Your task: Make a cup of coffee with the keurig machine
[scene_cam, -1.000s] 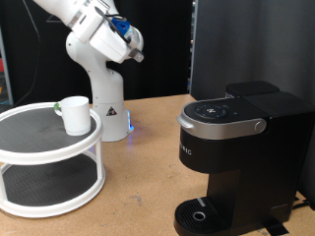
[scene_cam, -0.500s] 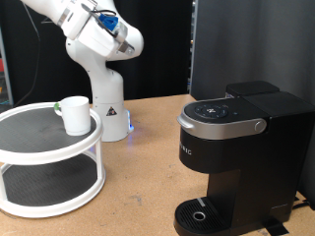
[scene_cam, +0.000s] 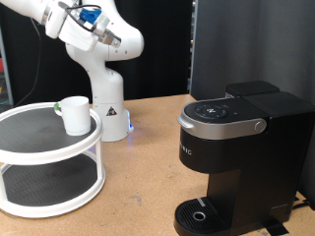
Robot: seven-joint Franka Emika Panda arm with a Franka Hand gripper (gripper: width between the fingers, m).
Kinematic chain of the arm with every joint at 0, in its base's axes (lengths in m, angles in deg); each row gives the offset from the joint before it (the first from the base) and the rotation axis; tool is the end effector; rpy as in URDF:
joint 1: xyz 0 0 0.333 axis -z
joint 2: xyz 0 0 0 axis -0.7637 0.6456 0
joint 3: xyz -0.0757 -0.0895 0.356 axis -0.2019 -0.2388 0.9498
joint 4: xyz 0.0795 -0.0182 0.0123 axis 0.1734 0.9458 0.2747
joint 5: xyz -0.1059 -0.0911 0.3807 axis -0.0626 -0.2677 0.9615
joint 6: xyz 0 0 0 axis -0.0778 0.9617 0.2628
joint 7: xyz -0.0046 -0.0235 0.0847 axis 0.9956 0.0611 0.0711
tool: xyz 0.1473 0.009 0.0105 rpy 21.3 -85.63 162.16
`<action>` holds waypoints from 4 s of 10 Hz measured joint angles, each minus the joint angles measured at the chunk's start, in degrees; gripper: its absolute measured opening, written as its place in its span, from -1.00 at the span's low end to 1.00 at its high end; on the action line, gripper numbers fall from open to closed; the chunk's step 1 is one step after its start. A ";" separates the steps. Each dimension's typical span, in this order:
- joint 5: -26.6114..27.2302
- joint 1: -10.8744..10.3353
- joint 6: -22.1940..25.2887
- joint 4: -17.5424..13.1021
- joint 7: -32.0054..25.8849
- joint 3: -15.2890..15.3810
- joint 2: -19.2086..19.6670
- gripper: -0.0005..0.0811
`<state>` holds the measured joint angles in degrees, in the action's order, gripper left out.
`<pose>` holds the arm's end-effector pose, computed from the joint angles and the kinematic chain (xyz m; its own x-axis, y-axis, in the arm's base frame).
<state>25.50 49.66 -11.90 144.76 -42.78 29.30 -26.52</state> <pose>0.2751 -0.0903 0.4807 0.8076 0.0895 0.5828 0.5338 -0.5310 -0.6581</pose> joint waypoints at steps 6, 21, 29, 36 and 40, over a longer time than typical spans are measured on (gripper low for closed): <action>-5.84 4.02 10.31 -0.31 -3.79 -7.48 -2.51 -0.97; -13.96 4.05 13.46 -8.26 -4.65 -18.68 3.67 -0.97; -13.96 2.28 11.79 -9.19 -6.81 -20.99 6.00 -0.97; -21.70 2.68 5.47 -4.06 -9.70 -23.65 6.15 -0.97; -22.32 2.66 0.05 -1.50 -10.85 -25.60 6.30 -0.97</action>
<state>3.18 52.31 -11.85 143.26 -53.63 3.70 -20.22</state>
